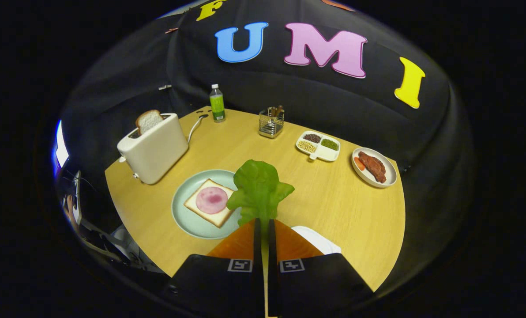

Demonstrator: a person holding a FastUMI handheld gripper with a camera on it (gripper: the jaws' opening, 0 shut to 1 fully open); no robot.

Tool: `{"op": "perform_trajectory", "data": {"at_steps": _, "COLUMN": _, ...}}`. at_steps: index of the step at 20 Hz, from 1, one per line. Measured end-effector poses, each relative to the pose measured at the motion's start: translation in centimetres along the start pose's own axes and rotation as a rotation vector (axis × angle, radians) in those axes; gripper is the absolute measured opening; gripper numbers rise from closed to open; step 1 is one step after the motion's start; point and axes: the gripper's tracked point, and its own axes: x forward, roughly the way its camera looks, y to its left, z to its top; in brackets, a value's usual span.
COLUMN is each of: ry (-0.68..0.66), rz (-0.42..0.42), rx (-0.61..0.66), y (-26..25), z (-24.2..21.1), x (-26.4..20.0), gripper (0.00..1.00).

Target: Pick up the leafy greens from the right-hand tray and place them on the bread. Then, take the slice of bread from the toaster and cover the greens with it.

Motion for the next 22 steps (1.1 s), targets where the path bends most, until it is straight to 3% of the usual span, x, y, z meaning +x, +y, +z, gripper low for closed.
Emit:
{"op": "perform_trajectory", "data": {"at_steps": 8, "ry": 0.002, "rz": 0.076, "rx": -0.023, "y": 7.4, "z": 3.5, "x": 3.2, "gripper": 0.08}}
{"op": "perform_trajectory", "data": {"at_steps": 15, "ry": 0.093, "rz": 0.089, "rx": -0.03, "y": 10.9, "z": 1.7, "x": 7.6, "gripper": 0.09}}
{"op": "perform_trajectory", "data": {"at_steps": 19, "ry": 0.138, "rz": 0.051, "rx": -0.021, "y": 10.8, "z": 0.4, "x": 10.0, "gripper": 0.09}}
{"op": "perform_trajectory", "data": {"at_steps": 20, "ry": 0.147, "rz": 0.031, "rx": -0.02, "y": 10.6, "z": 0.1, "x": 10.7, "gripper": 0.18}}
{"op": "perform_trajectory", "data": {"at_steps": 22, "ry": 0.166, "rz": 0.01, "rx": -0.016, "y": 10.3, "z": -0.7, "x": 11.6, "gripper": 0.57}}
